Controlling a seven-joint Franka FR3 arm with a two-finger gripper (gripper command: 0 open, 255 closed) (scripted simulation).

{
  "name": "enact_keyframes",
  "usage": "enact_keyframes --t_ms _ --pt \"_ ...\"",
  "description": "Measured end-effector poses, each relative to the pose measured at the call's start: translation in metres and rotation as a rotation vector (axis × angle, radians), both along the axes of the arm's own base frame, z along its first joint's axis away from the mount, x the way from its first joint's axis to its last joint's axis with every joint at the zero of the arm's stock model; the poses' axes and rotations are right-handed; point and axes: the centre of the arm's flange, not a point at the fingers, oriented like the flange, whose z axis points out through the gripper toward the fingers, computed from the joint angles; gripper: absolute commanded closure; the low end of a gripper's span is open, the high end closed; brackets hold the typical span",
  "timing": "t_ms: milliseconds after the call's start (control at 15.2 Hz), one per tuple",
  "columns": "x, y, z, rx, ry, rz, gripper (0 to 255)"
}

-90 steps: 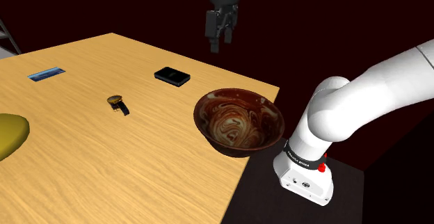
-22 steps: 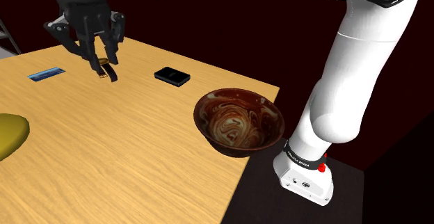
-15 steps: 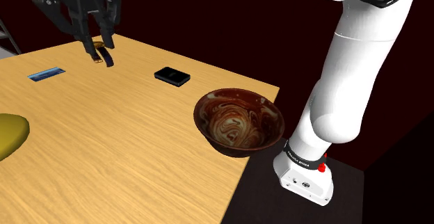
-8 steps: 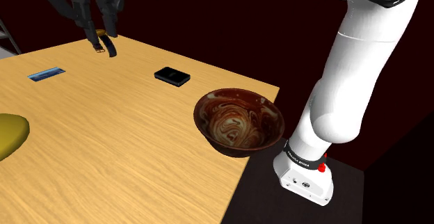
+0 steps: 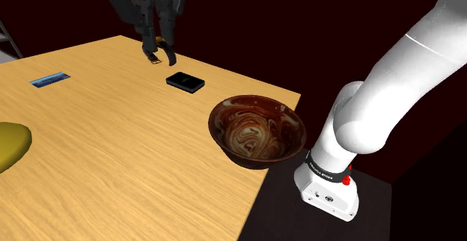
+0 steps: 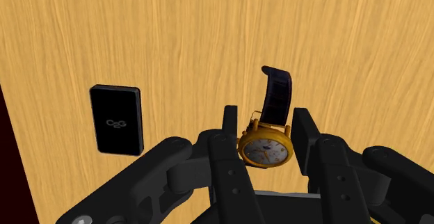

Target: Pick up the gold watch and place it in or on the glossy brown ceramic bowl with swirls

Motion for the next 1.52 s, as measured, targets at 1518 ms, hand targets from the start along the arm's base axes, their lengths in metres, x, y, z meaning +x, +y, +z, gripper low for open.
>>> enact_keyframes --t_ms 1518 --pt "-0.173 -0.074 -0.036 0.001 0.001 -0.001 255"
